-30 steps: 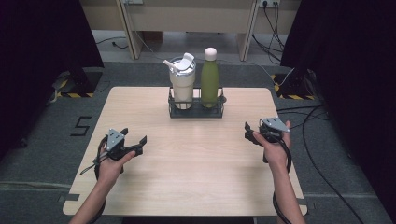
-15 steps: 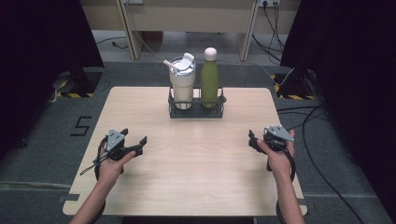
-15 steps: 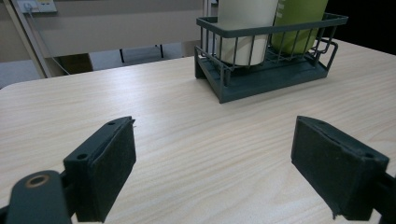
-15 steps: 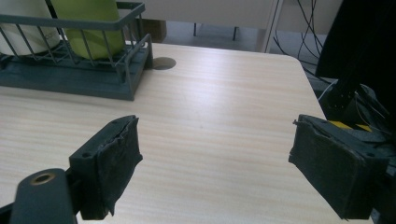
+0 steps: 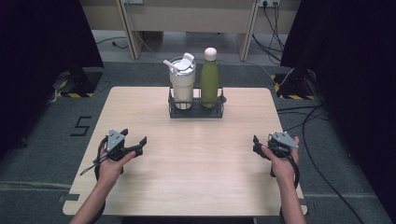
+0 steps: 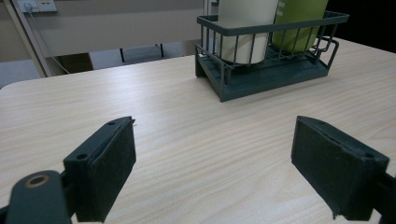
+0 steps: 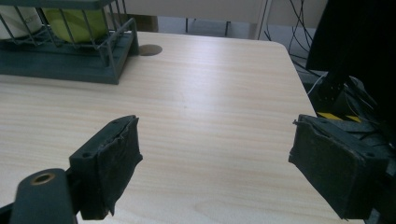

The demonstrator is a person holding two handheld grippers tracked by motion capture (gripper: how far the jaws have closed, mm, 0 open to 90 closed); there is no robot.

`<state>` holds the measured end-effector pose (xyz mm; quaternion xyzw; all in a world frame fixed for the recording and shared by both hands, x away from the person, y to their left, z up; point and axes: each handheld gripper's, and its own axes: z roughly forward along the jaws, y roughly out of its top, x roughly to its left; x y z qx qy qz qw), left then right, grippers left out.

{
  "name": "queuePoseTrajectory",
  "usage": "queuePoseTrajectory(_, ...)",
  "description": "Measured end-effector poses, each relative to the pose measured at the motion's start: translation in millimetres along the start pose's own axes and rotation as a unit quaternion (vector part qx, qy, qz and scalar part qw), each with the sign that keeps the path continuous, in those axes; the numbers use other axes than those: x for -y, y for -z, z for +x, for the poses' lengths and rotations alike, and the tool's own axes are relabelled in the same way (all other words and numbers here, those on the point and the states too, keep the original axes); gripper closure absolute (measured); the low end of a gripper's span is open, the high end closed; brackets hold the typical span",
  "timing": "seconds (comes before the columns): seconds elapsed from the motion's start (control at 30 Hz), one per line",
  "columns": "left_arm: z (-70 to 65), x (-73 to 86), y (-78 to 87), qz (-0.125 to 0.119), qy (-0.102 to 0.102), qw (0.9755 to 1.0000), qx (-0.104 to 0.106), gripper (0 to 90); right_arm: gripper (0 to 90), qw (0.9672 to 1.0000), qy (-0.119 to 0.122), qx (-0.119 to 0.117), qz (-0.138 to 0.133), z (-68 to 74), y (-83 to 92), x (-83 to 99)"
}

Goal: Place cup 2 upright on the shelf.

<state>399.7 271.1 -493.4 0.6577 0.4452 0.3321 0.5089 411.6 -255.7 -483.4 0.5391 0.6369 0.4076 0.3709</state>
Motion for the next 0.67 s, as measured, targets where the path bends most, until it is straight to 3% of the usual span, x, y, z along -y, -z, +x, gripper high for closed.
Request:
queuePoseTrajectory(0.33, -0.4, 1.5, -0.6, 0.002, -0.001, 1.0, 0.0, 13.2, 15.4, 0.9998, -0.007, 0.012, 0.011, -5.6, -0.5, 21.0)
queuePoseTrajectory(0.67, -1.5, 1.0, -1.2, 0.002, -0.002, 1.0, 0.002, 13.1, 15.3, 0.9999, -0.007, 0.012, 0.008, -5.7, 1.0, 20.4)
